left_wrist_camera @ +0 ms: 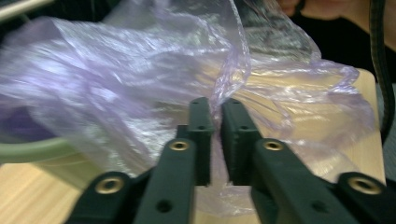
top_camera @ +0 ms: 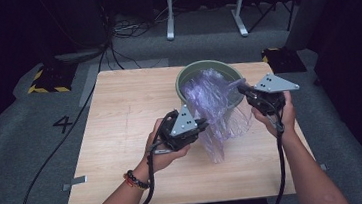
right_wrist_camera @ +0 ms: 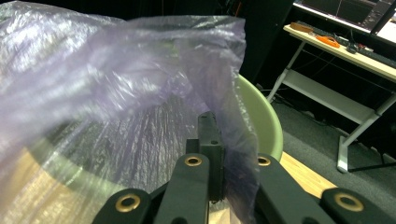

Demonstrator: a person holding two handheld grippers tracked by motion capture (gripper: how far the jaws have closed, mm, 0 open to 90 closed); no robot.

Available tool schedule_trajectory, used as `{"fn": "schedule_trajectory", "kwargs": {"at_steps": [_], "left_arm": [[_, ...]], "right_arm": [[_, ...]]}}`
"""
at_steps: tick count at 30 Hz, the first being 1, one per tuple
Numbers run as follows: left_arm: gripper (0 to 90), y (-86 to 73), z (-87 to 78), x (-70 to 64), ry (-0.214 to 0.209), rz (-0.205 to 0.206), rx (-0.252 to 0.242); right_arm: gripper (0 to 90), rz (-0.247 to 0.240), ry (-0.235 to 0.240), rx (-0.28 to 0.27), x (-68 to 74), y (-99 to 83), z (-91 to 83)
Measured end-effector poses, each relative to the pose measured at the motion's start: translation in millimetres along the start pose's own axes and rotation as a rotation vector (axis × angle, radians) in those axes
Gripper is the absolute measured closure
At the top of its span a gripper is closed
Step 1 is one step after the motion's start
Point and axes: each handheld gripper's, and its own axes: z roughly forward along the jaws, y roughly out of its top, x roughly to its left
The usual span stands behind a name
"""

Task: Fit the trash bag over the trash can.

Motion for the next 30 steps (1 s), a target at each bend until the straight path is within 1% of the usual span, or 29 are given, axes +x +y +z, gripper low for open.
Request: {"fn": "schedule_trajectory", "kwargs": {"at_steps": [2,3,4,6,7,9,11,12,14,16,17,18,19,20,23,25,26,27,28,30], "left_arm": [[88.0,0.4,-4.8,3.7,0.013,-0.003,-0.009],[89.3,0.6,-7.8,6.7,0.03,-0.004,-0.019],[89.5,0.6,-9.1,8.5,0.036,-0.007,-0.023],[89.6,0.7,-12.3,15.6,0.048,-0.023,-0.029],[89.5,0.7,-13.9,19.7,0.058,-0.032,-0.04],[89.5,0.1,-17.7,28.9,0.077,-0.057,-0.059],[89.5,-1.6,-21.5,39.2,0.071,-0.09,-0.076],[89.5,-2.7,-22.8,43.5,0.079,-0.101,-0.081],[89.4,-5.4,-25.1,52.5,0.084,-0.119,-0.082],[89.4,-9.5,-26.5,62.8,0.087,-0.147,-0.084],[89.4,-11.5,-26.6,67.7,0.092,-0.162,-0.087],[89.3,-13.3,-25.7,72.5,0.1,-0.176,-0.088],[89.4,-14.4,-24.6,75.7,0.102,-0.18,-0.085],[89.4,-15.7,-22.9,79.6,0.111,-0.173,-0.079],[89.0,-19.7,-15.9,89.9,0.114,-0.179,-0.092],[88.6,-22.1,-9.6,95.5,0.142,-0.18,-0.083],[88.0,-23.8,-6.4,98.3,0.152,-0.184,-0.087],[86.9,-26.0,-2.9,102.3,0.165,-0.191,-0.095],[86.9,-27.1,-1.1,104.5,0.175,-0.196,-0.094],[87.8,-30.0,2.8,110.3,0.189,-0.213,-0.103]], "right_arm": [[90.0,-0.002,-0.003,0.004,-1.1,-0.8,0.2],[90.0,0.0,-0.004,0.007,-1.9,-1.2,0.3],[90.0,-0.002,-0.007,0.008,-3.1,-1.5,0.7],[90.0,0.003,-0.012,0.014,-5.0,-2.3,1.8],[90.0,0.004,-0.013,0.016,-5.8,-2.8,2.5],[90.0,0.012,-0.019,0.025,-8.4,-4.4,4.3],[90.0,0.024,-0.019,0.035,-11.8,-6.9,6.5],[90.0,0.035,-0.017,0.038,-13.5,-8.4,7.4],[90.0,0.05,-0.012,0.046,-17.2,-11.6,8.7],[90.0,0.068,-0.003,0.052,-20.6,-15.2,9.5],[90.0,0.072,-0.006,0.057,-22.2,-17.3,9.9],[90.0,0.08,-0.006,0.059,-23.7,-19.0,10.3],[90.0,0.093,0.001,0.054,-25.2,-20.3,10.6],[90.0,0.099,0.006,0.05,-26.4,-20.9,10.8],[90.0,0.102,0.0,0.053,-28.5,-20.4,12.1],[90.0,0.1,-0.007,0.054,-28.9,-20.2,13.3],[90.0,0.103,-0.009,0.055,-29.2,-20.2,13.9],[89.2,0.106,-0.026,0.058,-31.1,-20.6,15.0],[89.2,0.106,-0.026,0.058,-31.1,-20.6,15.0],[89.2,0.107,-0.043,0.064,-33.5,-22.3,16.5]]}}
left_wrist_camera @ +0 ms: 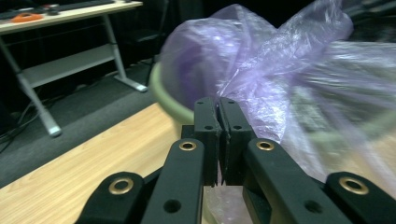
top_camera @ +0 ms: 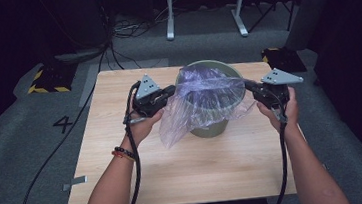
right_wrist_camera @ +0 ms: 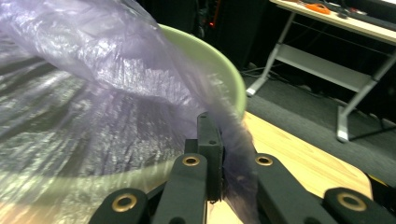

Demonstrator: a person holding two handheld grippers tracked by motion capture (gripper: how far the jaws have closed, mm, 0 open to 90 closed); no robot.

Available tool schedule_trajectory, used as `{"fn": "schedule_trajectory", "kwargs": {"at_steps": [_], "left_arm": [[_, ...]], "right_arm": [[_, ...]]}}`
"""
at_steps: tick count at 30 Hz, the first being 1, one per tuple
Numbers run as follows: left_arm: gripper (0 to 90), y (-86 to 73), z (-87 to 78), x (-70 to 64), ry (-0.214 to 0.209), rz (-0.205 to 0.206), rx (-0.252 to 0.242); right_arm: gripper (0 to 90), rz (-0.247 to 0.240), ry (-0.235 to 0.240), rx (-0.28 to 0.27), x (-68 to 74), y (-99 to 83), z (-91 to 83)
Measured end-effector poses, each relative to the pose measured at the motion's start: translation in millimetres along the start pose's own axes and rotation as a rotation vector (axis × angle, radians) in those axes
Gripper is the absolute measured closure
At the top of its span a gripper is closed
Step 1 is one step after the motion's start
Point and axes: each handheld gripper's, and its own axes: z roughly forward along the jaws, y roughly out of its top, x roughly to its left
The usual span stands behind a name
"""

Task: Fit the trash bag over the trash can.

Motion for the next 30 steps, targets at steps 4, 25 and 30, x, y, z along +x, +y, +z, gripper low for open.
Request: {"fn": "schedule_trajectory", "kwargs": {"at_steps": [4,25,30], "left_arm": [[89.7,-3.7,7.1,12.7,-0.008,-0.048,-0.006],[89.9,-24.0,41.4,32.3,-0.045,-0.152,0.038],[90.0,-26.9,34.7,28.5,-0.075,-0.14,0.036]], "right_arm": [[89.2,0.049,0.002,0.015,-9.7,-6.8,5.8],[90.0,0.137,0.095,0.0,-23.6,-27.5,26.7],[90.0,0.12,0.16,-0.019,-23.3,-31.2,24.1]]}}
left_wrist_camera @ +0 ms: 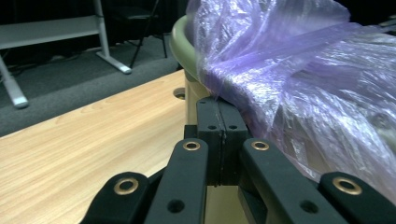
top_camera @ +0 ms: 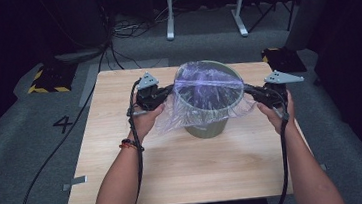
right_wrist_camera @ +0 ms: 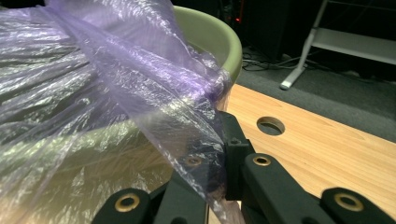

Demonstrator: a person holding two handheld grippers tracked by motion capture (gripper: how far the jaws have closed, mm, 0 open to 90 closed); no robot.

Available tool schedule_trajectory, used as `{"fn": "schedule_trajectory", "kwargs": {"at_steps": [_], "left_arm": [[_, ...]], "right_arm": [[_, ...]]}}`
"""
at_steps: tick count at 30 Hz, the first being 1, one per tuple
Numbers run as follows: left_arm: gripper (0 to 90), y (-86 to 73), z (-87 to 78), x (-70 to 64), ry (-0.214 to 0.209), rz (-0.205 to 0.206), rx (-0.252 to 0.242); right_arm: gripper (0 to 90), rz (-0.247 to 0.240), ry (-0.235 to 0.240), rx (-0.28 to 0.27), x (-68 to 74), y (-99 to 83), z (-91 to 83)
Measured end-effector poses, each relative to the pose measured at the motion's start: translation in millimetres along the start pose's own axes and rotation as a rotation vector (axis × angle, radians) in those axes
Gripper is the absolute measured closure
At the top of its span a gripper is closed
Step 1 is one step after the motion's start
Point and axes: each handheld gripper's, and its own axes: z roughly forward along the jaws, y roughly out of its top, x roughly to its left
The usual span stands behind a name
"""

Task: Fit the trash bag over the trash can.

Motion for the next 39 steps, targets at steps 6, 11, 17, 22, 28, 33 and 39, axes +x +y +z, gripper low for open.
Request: {"fn": "schedule_trajectory", "kwargs": {"at_steps": [6,11,17,22,28,33,39], "left_arm": [[90.0,-5.9,-14.5,-6.7,-0.032,0.014,0.005],[89.9,-12.6,-32.7,-20.2,-0.052,0.056,0.015],[78.6,-11.4,-47.2,-24.7,0.002,0.087,0.031],[49.6,-2.8,-60.9,-16.0,0.061,0.028,0.003],[26.6,8.6,-79.4,-10.1,0.032,0.013,-0.035],[23.7,24.4,-85.0,-16.6,0.02,0.071,-0.026],[27.8,36.2,-82.1,-28.3,-0.007,0.141,0.001]], "right_arm": [[90.0,-0.029,0.039,-0.008,8.8,-4.1,-8.2],[90.0,-0.08,0.058,-0.007,22.9,-9.1,-23.2],[85.6,-0.115,0.02,-0.003,31.8,-10.2,-34.1],[67.2,-0.096,-0.004,-0.053,26.5,-0.9,-45.6],[41.4,-0.129,-0.019,-0.064,32.1,12.5,-54.5],[37.0,-0.17,0.004,-0.082,38.9,23.6,-56.6],[67.2,-0.237,0.024,-0.065,45.4,34.0,-52.9]]}}
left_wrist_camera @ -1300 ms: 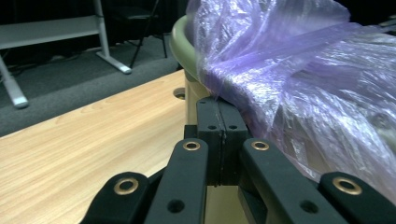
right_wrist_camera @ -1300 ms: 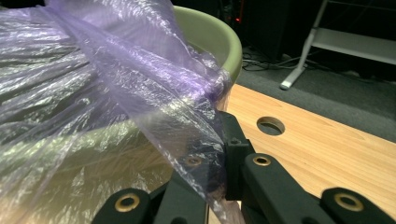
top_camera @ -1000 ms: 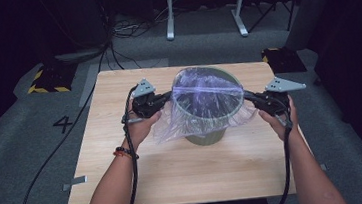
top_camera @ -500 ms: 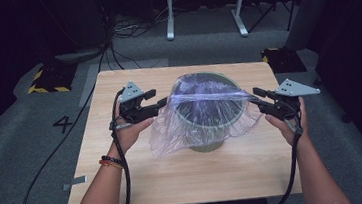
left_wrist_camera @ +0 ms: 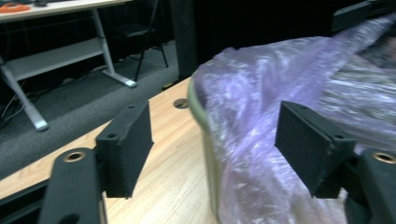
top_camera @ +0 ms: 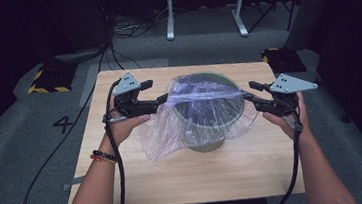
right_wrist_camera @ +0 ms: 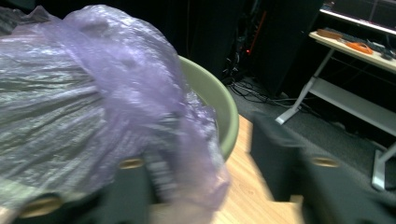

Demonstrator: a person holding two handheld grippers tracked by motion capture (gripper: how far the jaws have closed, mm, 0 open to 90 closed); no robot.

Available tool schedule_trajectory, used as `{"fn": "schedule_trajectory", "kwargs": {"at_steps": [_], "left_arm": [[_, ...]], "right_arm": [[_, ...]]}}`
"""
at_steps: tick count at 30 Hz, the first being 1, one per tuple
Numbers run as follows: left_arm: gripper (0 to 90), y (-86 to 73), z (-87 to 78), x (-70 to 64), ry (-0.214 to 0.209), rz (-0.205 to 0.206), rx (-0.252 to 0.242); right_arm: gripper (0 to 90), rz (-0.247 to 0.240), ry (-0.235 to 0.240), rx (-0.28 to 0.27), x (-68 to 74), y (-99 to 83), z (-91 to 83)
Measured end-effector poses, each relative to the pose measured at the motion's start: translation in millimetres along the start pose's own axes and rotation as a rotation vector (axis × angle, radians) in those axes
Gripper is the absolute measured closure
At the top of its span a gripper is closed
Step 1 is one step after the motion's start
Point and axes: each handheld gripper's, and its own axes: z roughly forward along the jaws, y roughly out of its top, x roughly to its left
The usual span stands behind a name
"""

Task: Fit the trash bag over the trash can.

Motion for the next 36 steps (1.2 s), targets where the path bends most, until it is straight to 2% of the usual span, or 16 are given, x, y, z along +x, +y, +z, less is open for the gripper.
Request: {"fn": "schedule_trajectory", "kwargs": {"at_steps": [2,4,8,10,12,15,18,21,24,28,29,31,34,36], "left_arm": [[26.2,2.2,-2.1,-11.8,-0.021,0.021,0.008],[21.4,3.7,-4.6,-26.5,-0.061,0.058,0.017],[19.8,3.0,-8.3,-64.6,-0.138,0.185,0.059],[19.6,0.2,-8.4,-78.0,-0.165,0.207,0.068],[19.3,-4.5,-9.3,-89.8,-0.192,0.219,0.056],[19.2,-14.3,-8.8,-108.4,-0.176,0.272,0.058],[18.8,-26.1,-4.2,-119.7,-0.147,0.297,0.077],[19.3,-35.4,2.4,-123.0,-0.103,0.302,0.099],[22.5,-40.6,6.8,-121.7,-0.091,0.281,0.106],[36.2,-43.6,11.8,-116.6,-0.007,0.266,0.118],[42.3,-43.3,12.1,-115.4,0.01,0.269,0.121],[49.0,-43.3,11.2,-112.4,0.004,0.263,0.11],[67.0,-43.2,9.9,-108.4,0.026,0.266,0.106],[79.0,-43.2,10.4,-105.2,0.038,0.271,0.112]], "right_arm": [[81.0,-0.004,0.002,0.007,-0.4,2.1,1.4],[89.0,0.003,-0.007,0.014,-2.6,2.3,3.6],[90.0,0.02,-0.021,0.027,-4.7,1.1,5.4],[90.0,0.03,-0.026,0.036,-4.3,0.3,5.9],[90.0,0.031,-0.034,0.047,-3.3,-0.1,6.7],[90.0,0.032,-0.036,0.051,-2.3,-0.5,8.2],[90.0,0.041,-0.038,0.058,-2.0,-0.7,9.6],[90.0,0.042,-0.04,0.067,-1.3,-0.7,11.3],[90.0,0.04,-0.036,0.069,0.1,-0.7,12.2],[89.4,0.041,-0.037,0.069,0.9,-1.1,12.6],[89.0,0.041,-0.04,0.068,0.5,-1.3,12.7],[88.4,0.048,-0.036,0.066,0.1,-1.7,12.4],[87.2,0.048,-0.032,0.06,-0.3,-2.4,11.4],[82.2,0.054,-0.025,0.06,-0.4,-2.8,10.8]]}}
